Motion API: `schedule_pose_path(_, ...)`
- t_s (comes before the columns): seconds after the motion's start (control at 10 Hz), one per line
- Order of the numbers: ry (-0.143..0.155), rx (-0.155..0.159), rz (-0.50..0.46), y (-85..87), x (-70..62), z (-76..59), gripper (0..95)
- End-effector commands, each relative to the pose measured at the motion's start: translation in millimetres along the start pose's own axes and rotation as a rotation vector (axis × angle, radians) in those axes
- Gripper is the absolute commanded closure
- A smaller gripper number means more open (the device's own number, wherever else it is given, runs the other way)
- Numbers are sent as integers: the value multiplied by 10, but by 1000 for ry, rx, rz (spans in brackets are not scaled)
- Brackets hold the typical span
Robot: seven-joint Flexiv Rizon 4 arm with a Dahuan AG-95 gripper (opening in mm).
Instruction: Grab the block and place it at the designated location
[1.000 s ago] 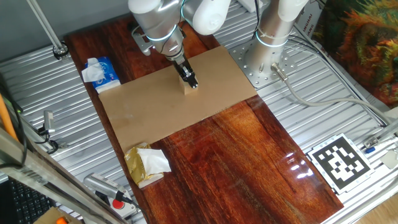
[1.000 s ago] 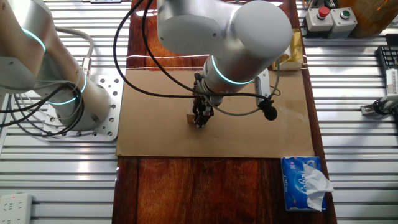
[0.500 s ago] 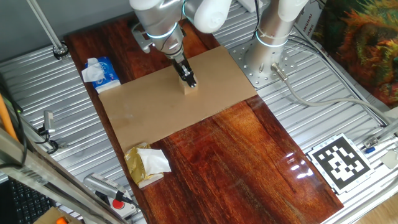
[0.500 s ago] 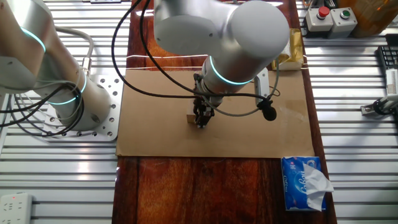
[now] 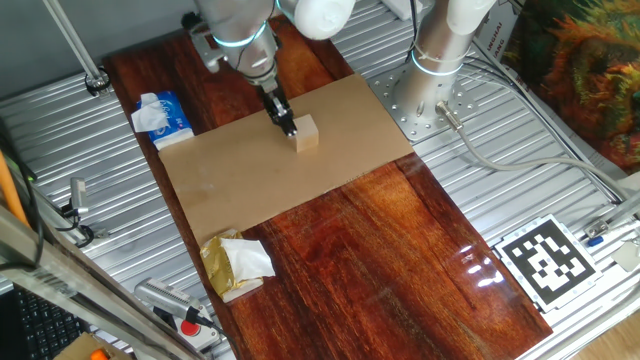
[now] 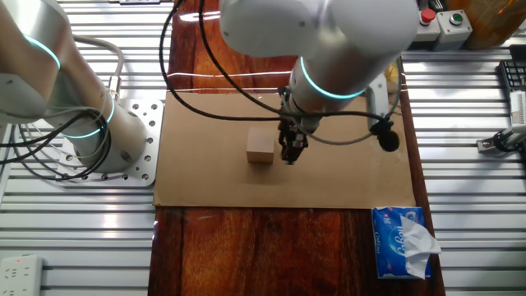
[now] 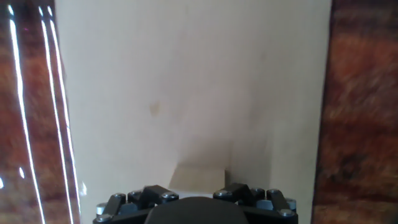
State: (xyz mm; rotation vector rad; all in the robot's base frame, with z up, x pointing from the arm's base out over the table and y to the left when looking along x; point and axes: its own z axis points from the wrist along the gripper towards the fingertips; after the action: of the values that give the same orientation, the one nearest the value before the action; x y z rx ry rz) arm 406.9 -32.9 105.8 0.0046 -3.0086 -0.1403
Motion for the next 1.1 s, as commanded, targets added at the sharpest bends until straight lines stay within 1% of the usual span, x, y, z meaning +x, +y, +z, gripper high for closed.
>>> schedule_pose_path(0.1,-31,3,5,-36,-103,-241,190)
schedule_pose_path(0.2,-32,4,8,-50,-139,-346,190)
schedule_pose_path(0.3,-33,2,7,-69,-181,-448,380)
schedule_pose_path(0.4,-31,0,2,-87,-225,-519,380)
schedule_pose_path(0.6,-34,2,1,-111,-377,-714,380)
schedule_pose_path(0.8,-42,3,6,-94,-508,-846,380)
schedule_pose_path(1.1,-43,3,21,-59,-606,-920,380)
